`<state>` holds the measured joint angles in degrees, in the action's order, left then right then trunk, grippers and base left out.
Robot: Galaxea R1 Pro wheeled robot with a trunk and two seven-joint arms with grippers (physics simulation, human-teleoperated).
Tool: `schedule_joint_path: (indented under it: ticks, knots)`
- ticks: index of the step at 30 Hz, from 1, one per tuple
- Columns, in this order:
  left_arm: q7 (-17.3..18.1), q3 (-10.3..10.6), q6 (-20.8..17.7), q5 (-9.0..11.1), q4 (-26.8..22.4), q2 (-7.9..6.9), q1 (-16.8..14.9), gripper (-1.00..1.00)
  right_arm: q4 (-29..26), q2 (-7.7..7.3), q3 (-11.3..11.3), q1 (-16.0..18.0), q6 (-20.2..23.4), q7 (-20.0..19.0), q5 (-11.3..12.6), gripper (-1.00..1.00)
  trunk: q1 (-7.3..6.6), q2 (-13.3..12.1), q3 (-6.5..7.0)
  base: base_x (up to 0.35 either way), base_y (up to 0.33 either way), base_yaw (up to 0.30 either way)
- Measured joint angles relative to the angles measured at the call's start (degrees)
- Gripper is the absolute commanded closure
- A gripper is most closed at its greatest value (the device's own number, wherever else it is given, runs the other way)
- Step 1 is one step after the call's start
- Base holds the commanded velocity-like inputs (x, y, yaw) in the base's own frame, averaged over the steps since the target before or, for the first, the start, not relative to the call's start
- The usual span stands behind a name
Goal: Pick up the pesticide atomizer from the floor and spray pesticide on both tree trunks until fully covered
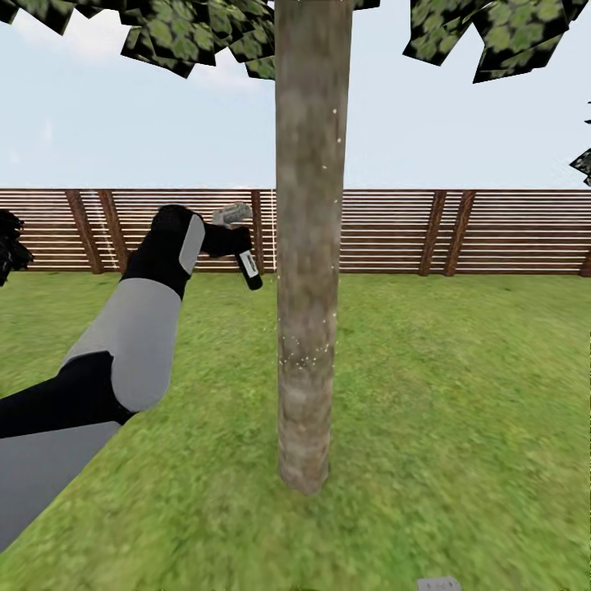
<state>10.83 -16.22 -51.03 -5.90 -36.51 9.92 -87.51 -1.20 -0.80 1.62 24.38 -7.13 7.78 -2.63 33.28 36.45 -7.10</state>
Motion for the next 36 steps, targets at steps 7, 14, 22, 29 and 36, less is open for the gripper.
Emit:
schedule_joint_path:
  ticks: [7, 14, 22, 29, 36]
  knots:
    - [0.04, 0.46, -0.04, 0.45, -0.28, -0.01, -0.09, 1.00, 0.03, 0.01, -0.01, 0.00, -0.04, 0.00, 0.00, -1.00, -0.05, 0.02, 0.00, -0.068, 0.017, 0.000]
    - [0.36, 0.79, -4.59, 1.48, 0.20, 0.00, -11.55, 1.00, 0.06, 0.01, 0.00, 0.00, -0.02, -0.01, 0.00, -1.00, -0.07, 0.05, 0.02, 0.000, 0.000, 0.000]
    - [0.77, 0.75, -5.10, 6.77, -0.14, 0.01, -13.28, 1.00, 0.04, 0.00, -0.01, 0.00, -0.01, -0.01, 0.00, -1.00, -0.05, 0.02, 0.00, 0.000, 0.000, 0.000]
    - [0.75, 0.26, -4.82, 7.04, 3.11, 0.01, -13.30, 1.00, 0.05, 0.00, -0.01, 0.00, 0.02, -0.01, 0.00, -1.00, -0.05, 0.01, -0.01, 0.000, 0.000, 0.000]
    - [0.72, -0.27, 10.75, 6.81, 27.69, 0.07, -13.33, 1.00, 0.02, 0.00, -0.01, 0.00, 0.01, -0.01, 0.00, -1.00, -0.04, 0.01, -0.01, 0.000, 0.000, 0.000]
